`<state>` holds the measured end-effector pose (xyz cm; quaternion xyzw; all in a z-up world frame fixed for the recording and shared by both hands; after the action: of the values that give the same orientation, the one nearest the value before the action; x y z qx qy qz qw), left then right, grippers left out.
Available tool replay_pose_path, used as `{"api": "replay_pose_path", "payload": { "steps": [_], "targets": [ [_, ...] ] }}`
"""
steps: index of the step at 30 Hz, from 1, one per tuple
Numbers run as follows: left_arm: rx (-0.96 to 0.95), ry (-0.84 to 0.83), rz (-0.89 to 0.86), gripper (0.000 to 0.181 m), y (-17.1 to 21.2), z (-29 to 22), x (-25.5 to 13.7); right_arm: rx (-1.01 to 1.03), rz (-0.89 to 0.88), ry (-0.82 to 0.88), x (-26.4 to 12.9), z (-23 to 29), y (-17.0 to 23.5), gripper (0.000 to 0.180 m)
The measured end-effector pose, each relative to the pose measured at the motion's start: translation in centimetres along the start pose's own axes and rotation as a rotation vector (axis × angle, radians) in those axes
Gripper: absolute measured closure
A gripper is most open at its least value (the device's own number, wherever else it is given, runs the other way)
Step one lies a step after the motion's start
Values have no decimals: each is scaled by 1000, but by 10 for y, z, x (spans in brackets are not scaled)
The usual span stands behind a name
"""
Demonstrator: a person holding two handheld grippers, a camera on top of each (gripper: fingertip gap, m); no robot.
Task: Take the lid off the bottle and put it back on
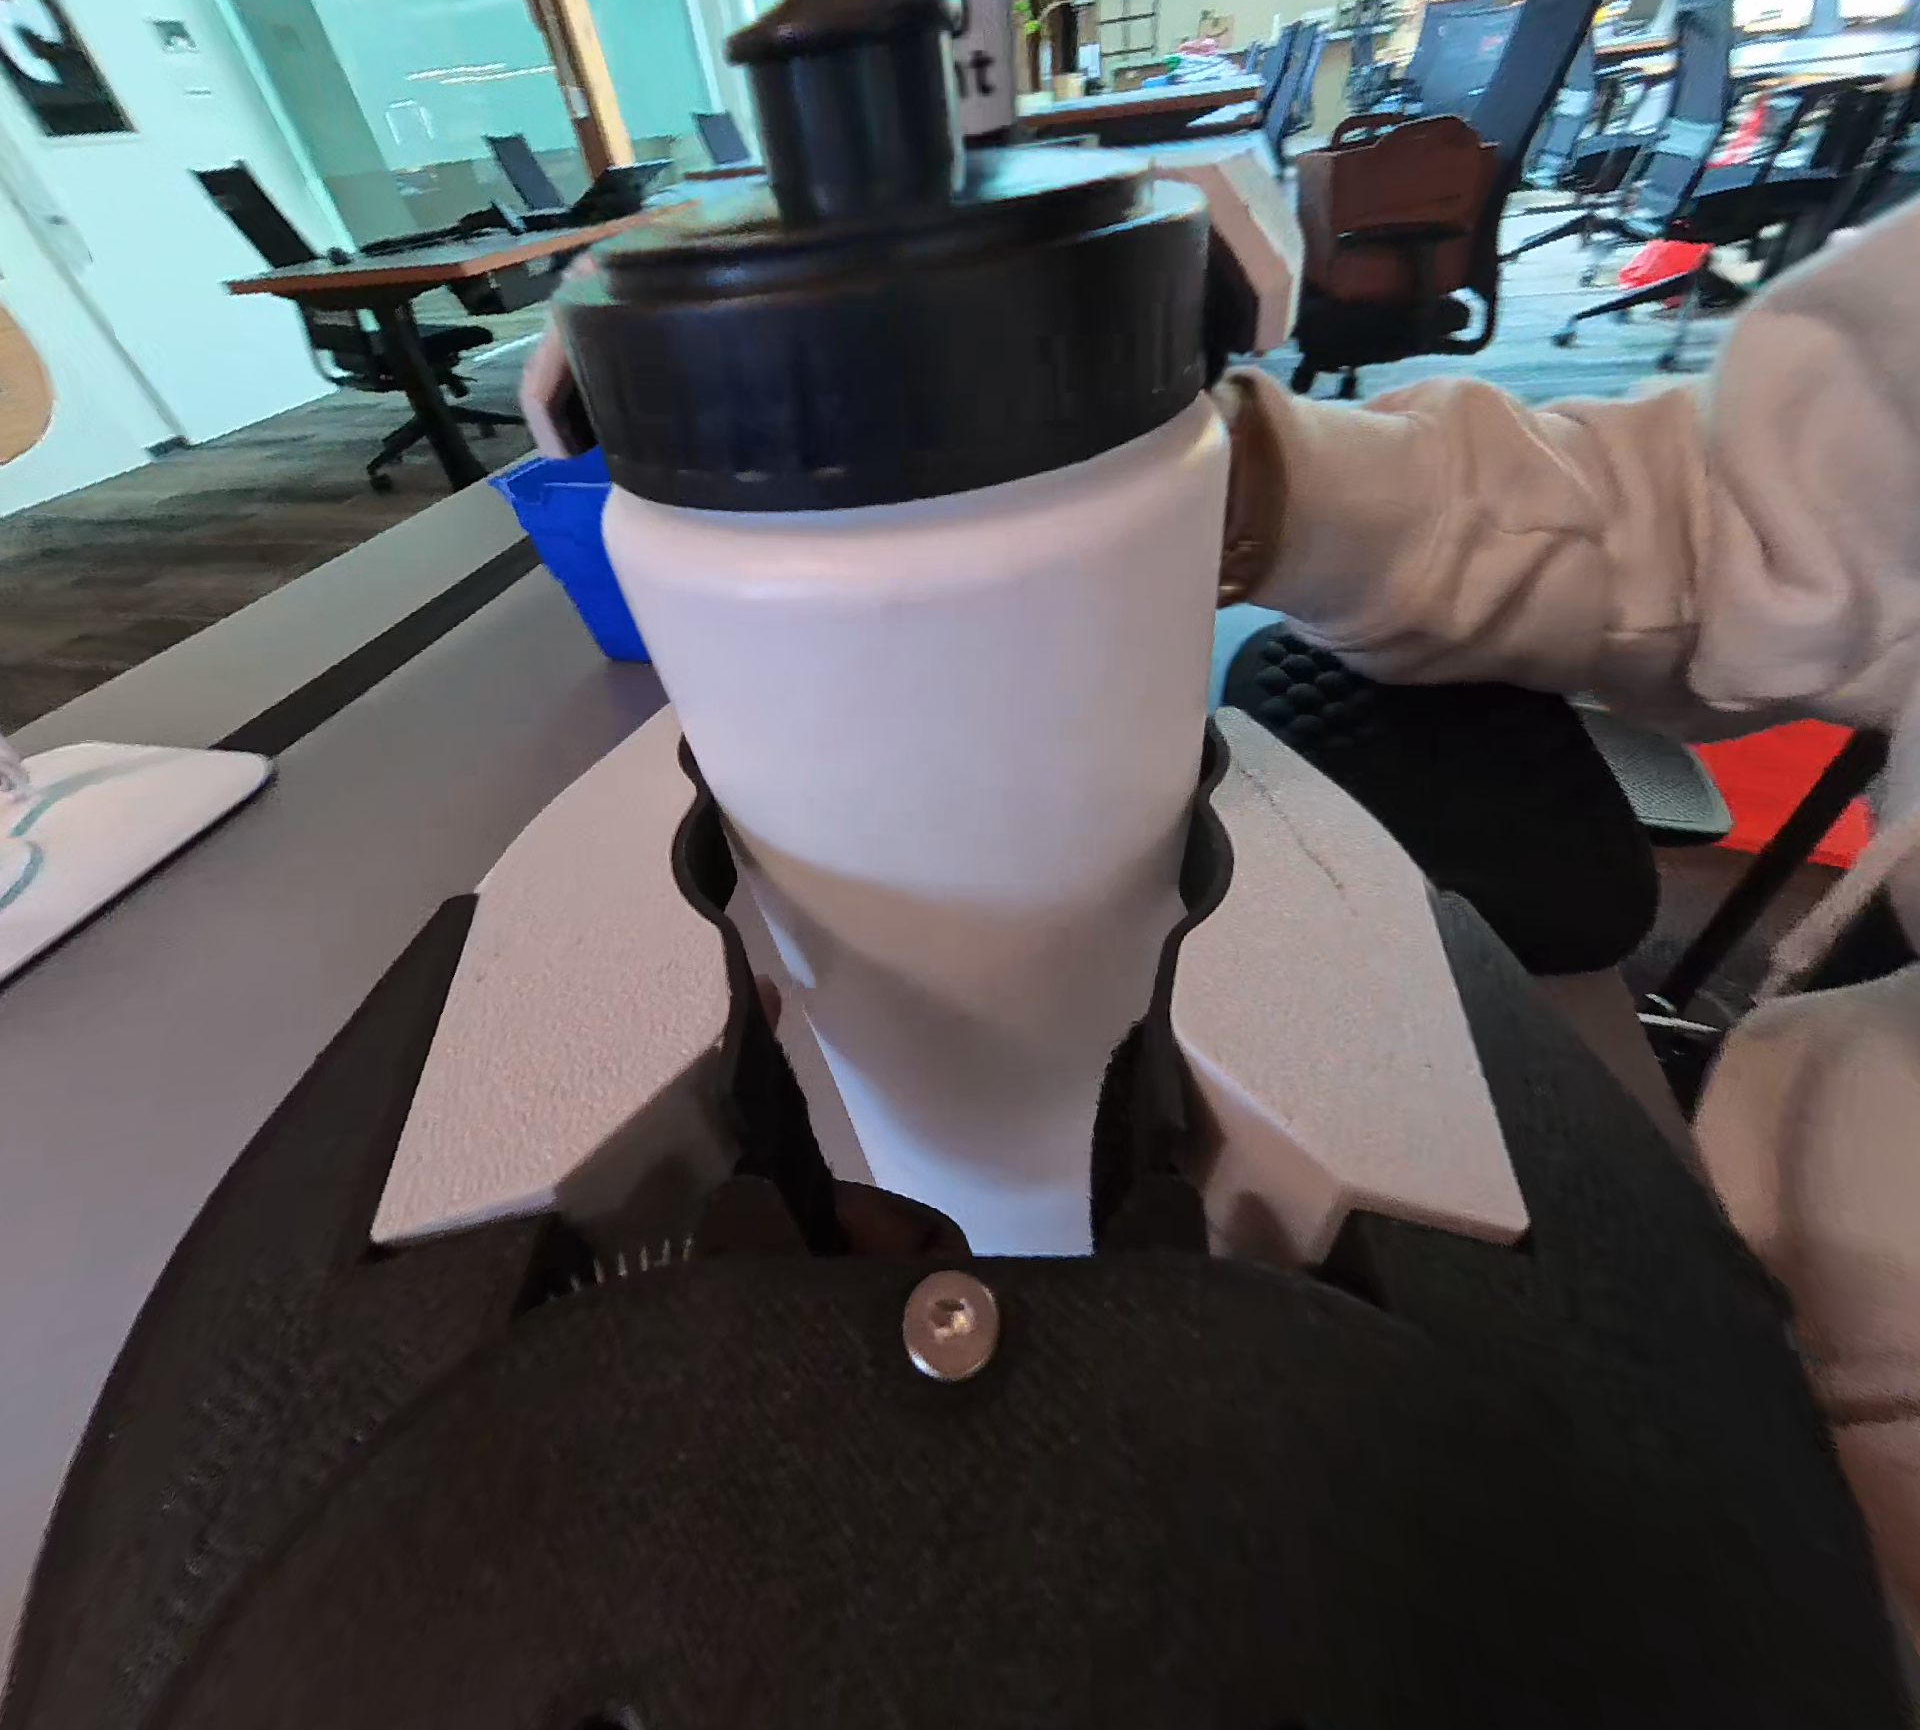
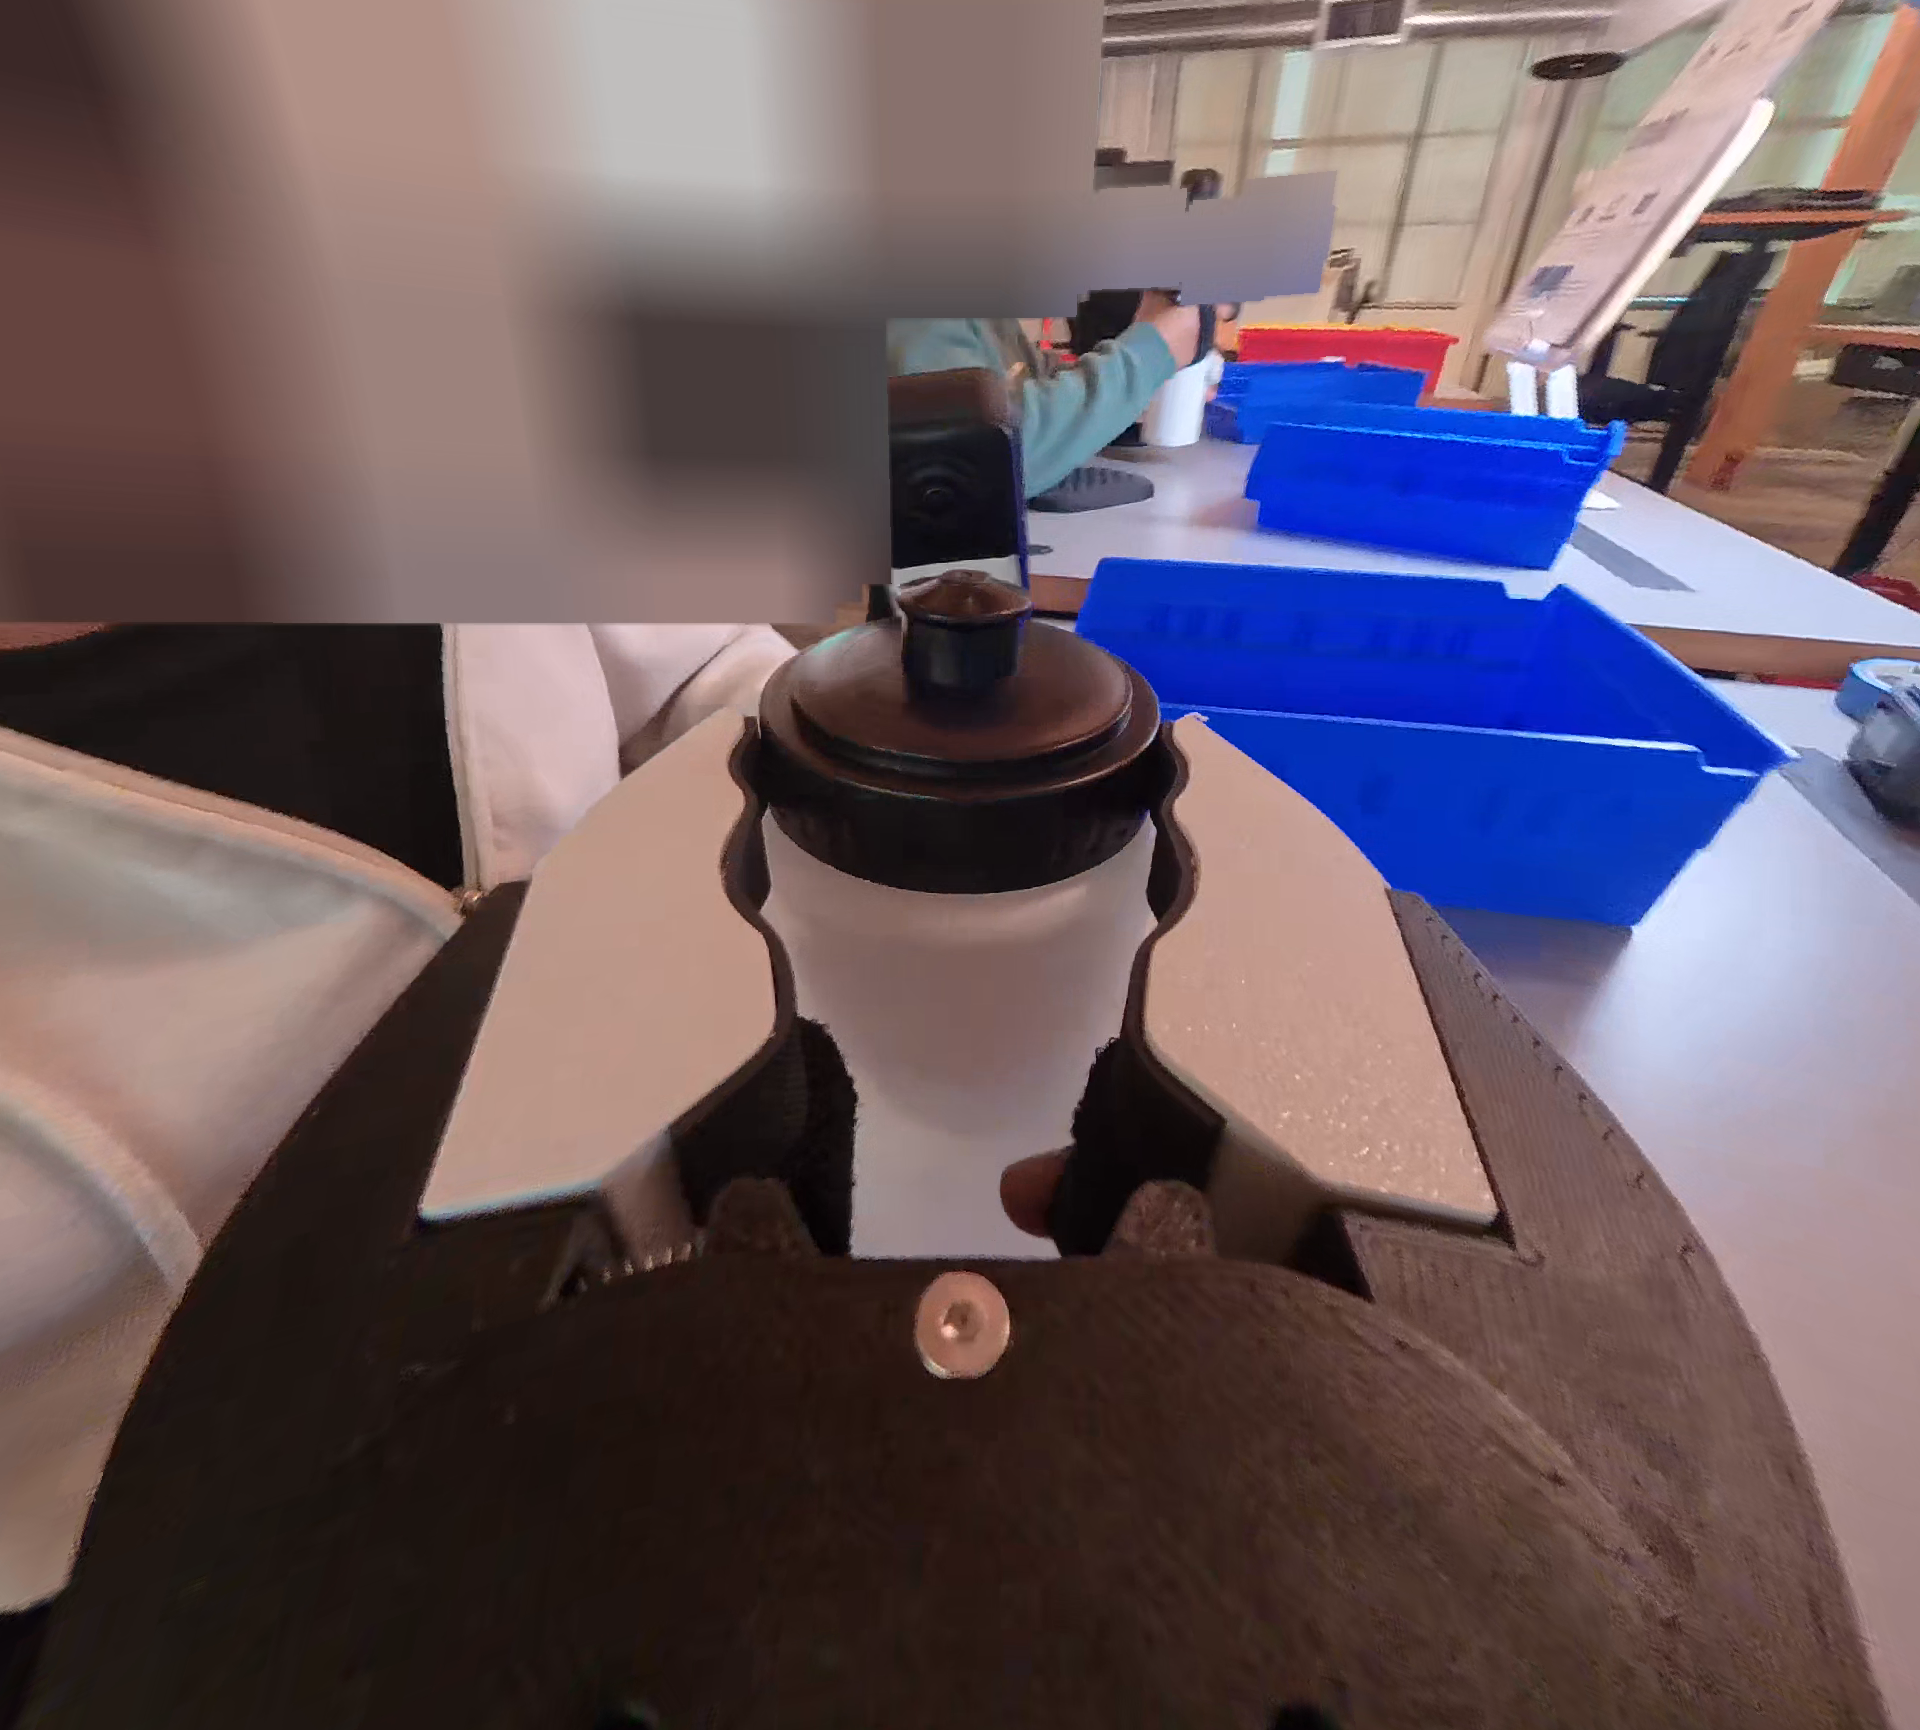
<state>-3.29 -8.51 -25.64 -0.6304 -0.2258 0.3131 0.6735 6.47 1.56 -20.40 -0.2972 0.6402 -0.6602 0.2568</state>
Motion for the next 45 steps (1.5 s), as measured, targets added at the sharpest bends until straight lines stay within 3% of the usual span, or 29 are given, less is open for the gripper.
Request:
{"api": "replay_pose_path", "payload": {
  "steps": [1,4,10,14,19,28,32,33,37,42,45],
  "targets": [
    [6,-29,4,94,0,0,0,10,-5,40,-2,1,1,107],
    [1,-101,13,94,0,-4,1,8,-31,285,-6,12,0,74],
    [-2,-185,21,94,-1,-7,4,-73,-64,767,16,49,-6,84],
    [1,-179,17,94,0,-8,3,-190,64,841,27,51,-6,106],
    [0,-132,9,94,0,-7,1,-122,82,595,16,40,-10,107],
    [4,-82,-10,94,2,-7,0,-27,14,-119,3,-7,-9,107],
    [6,-80,-13,94,2,-8,-1,59,7,-201,5,-12,-5,107],
    [5,-86,-12,94,2,-8,-1,63,8,-162,5,-10,-5,106],
    [1,-103,-10,94,2,-8,1,37,5,164,3,8,-4,76],
    [-4,-119,-8,94,2,-9,2,36,-54,599,15,41,-8,81],
    [-7,-122,-9,94,2,-9,1,0,-6,761,28,50,-5,84]
  ]
}}
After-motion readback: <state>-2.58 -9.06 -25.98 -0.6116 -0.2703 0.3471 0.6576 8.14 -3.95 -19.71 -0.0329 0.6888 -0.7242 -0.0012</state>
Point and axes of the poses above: each gripper's, where its closed fingertips meet, x out along the fingers, y out of its underside, z = x × y across the jaws, the point moved 9 cm from there along -x, back along the fingers, and after that the axes turned 1 degree about -z, right-handed, at the moved point
